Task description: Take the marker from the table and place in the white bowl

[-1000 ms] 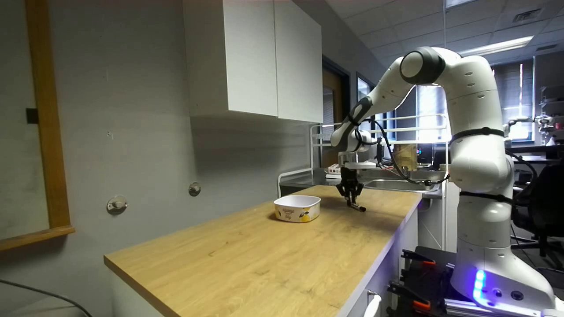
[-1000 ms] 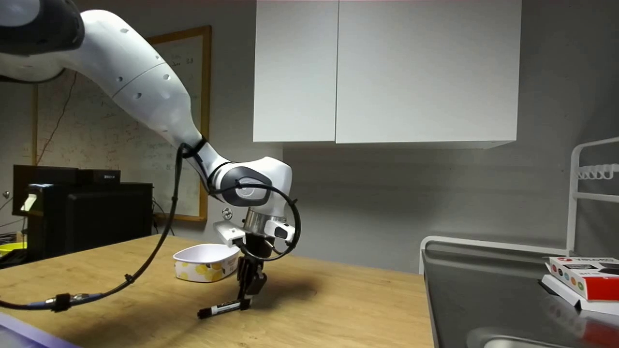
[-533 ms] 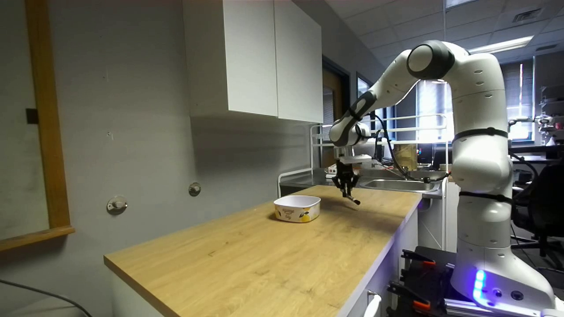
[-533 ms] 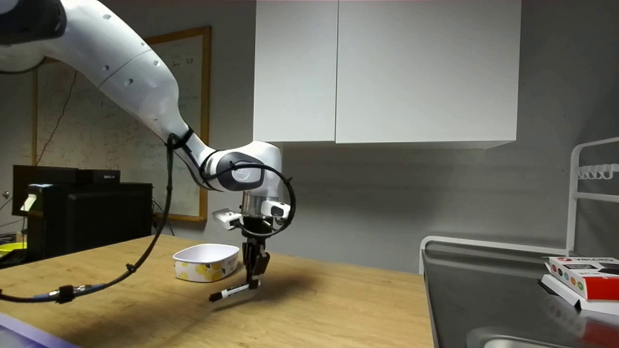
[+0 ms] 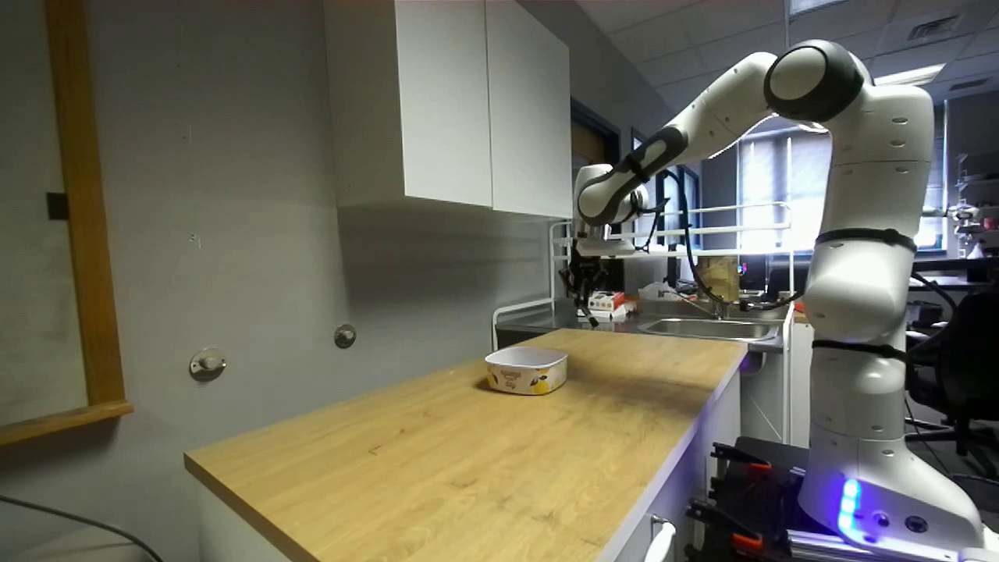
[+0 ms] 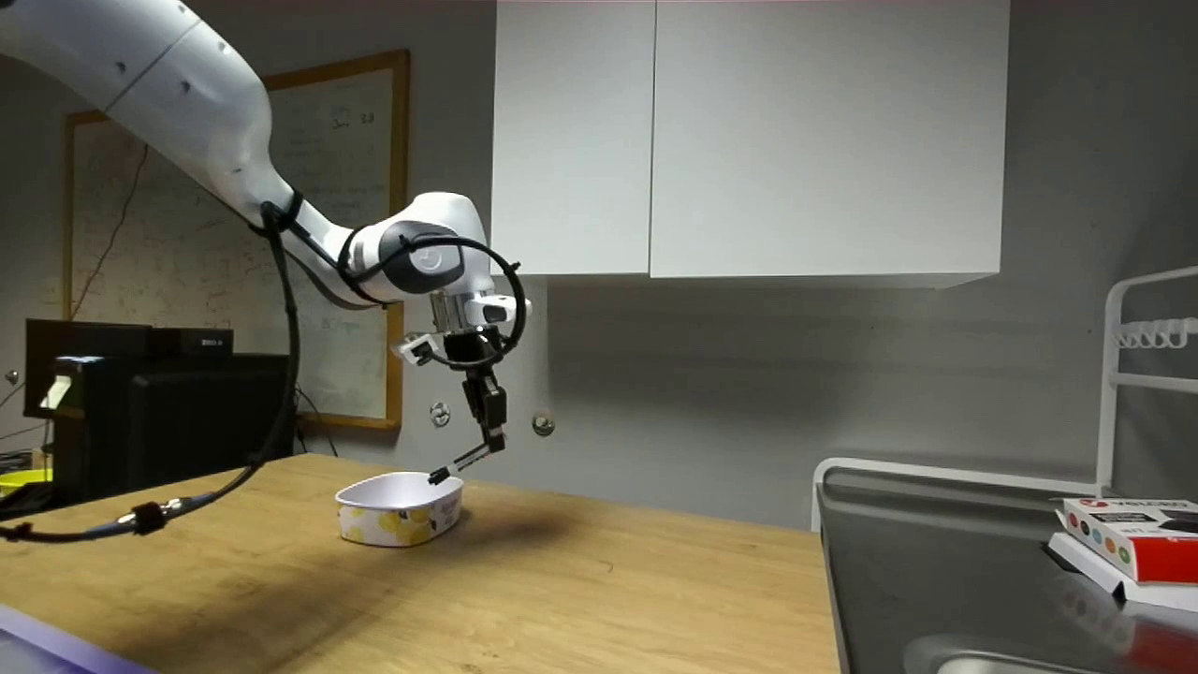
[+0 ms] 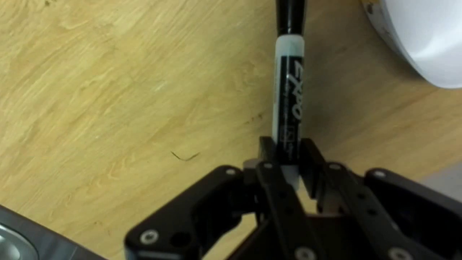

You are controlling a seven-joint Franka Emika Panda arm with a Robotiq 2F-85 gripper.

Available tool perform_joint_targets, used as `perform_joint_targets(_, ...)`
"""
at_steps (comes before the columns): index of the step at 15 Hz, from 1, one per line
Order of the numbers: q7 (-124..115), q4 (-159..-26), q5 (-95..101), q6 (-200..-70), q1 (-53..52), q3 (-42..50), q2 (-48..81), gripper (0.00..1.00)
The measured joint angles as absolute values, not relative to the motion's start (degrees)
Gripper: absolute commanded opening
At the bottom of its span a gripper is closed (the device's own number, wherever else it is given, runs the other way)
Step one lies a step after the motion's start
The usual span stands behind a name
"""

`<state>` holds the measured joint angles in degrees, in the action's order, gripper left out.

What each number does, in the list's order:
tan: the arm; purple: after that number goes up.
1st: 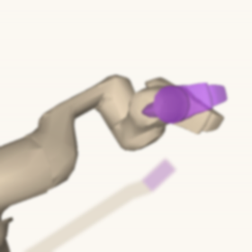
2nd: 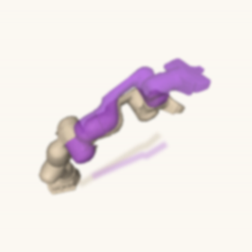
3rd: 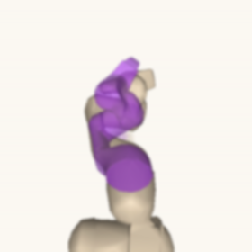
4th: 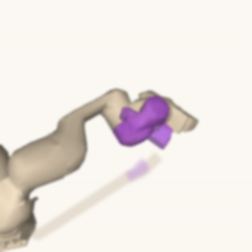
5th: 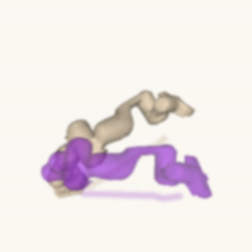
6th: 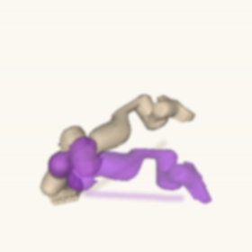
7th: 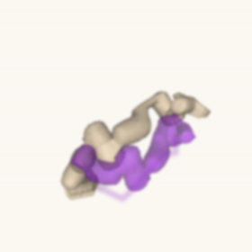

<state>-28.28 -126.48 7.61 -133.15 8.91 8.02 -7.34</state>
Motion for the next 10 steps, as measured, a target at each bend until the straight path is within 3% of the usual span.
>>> perform_joint_targets(10,-42.9,-123.9,15.9,-135.9,6.4,-0.9,-6.2,0.07)
